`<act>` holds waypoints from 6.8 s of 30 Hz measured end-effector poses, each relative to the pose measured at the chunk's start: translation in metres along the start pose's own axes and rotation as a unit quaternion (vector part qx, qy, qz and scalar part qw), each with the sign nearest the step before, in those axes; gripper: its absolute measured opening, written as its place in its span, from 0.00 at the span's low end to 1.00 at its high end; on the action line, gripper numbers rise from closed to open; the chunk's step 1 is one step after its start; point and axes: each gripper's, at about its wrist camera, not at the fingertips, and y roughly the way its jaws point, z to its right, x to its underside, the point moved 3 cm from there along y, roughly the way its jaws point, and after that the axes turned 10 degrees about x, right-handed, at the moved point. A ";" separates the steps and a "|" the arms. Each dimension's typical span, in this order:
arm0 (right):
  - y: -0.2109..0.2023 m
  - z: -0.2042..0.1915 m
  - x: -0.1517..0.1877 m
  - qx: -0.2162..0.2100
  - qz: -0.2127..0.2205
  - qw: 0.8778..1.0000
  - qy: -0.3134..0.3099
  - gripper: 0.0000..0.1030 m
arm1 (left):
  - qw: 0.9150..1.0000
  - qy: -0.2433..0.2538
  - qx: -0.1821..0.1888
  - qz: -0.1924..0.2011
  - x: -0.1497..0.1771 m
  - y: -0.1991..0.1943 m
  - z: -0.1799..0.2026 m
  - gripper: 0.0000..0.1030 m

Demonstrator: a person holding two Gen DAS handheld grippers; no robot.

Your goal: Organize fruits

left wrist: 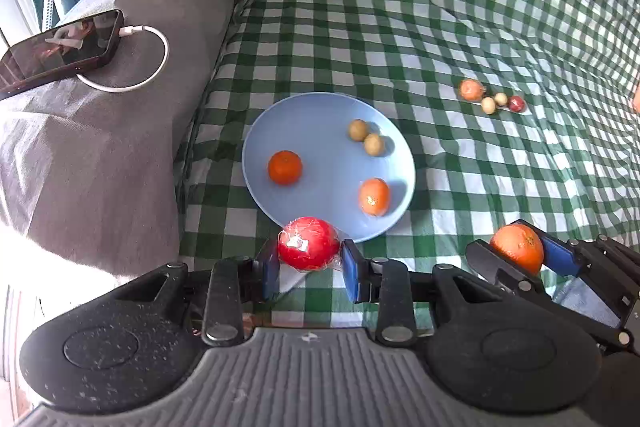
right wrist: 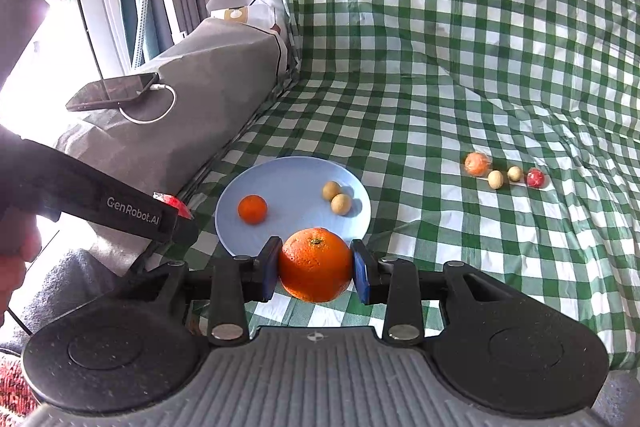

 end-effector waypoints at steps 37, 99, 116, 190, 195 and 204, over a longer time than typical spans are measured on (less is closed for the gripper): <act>0.153 -0.049 -0.032 -0.027 -0.047 0.990 -0.133 0.74 | 0.998 0.019 -0.055 0.022 -0.060 0.095 -0.049 1.00; -0.026 -0.008 0.017 0.019 -0.011 0.999 -0.043 0.99 | 0.996 0.029 -0.066 0.061 0.032 -0.034 0.002 1.00; -0.006 0.003 0.018 0.015 -0.030 0.999 -0.026 0.99 | 0.996 0.033 -0.071 0.039 0.020 -0.017 0.005 1.00; 0.127 0.248 0.017 0.158 0.023 0.981 0.108 0.30 | 0.998 0.042 0.043 0.023 -0.084 0.140 0.160 0.26; 0.095 0.200 0.015 0.099 0.013 0.989 0.104 0.31 | 0.999 0.022 0.024 0.036 -0.069 0.083 0.112 0.26; 0.050 0.069 0.000 -0.008 -0.011 0.999 0.053 0.31 | 0.997 -0.031 0.000 0.071 -0.036 0.015 0.040 0.26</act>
